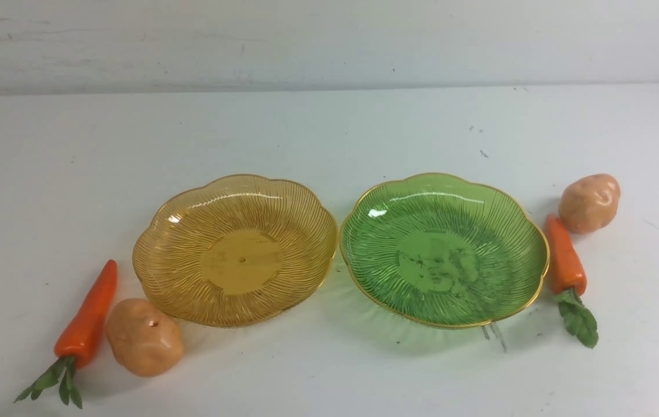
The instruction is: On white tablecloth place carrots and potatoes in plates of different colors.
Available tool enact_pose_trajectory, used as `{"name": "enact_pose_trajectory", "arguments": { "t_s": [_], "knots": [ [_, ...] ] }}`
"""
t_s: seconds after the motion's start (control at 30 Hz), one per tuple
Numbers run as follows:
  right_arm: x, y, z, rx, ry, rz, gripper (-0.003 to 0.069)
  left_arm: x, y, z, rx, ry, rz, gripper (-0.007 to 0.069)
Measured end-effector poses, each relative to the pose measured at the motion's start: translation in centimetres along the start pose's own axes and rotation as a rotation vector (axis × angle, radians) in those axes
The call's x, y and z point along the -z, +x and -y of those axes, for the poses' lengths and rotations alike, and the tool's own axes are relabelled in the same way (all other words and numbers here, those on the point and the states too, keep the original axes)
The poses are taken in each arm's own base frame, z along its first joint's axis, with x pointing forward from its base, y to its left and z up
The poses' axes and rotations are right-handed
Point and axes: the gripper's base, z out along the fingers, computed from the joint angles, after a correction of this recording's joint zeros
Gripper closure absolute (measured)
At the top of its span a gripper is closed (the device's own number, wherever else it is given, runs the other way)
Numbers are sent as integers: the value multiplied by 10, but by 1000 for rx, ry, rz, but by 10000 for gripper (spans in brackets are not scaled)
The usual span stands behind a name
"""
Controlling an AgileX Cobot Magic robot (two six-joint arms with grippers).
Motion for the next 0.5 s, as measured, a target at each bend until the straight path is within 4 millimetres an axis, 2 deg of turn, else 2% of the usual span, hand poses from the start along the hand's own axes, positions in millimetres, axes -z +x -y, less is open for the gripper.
{"name": "enact_pose_trajectory", "arguments": {
  "t_s": [0.17,0.27,0.5],
  "knots": [
    [0,0,0,0,0,0,674,0,-2,-1,-32,-9,17,628],
    [0,0,0,0,0,0,674,0,-8,1,43,8,88,628],
    [0,0,0,1,0,0,674,7,-36,-1,555,106,405,628]
  ]
}}
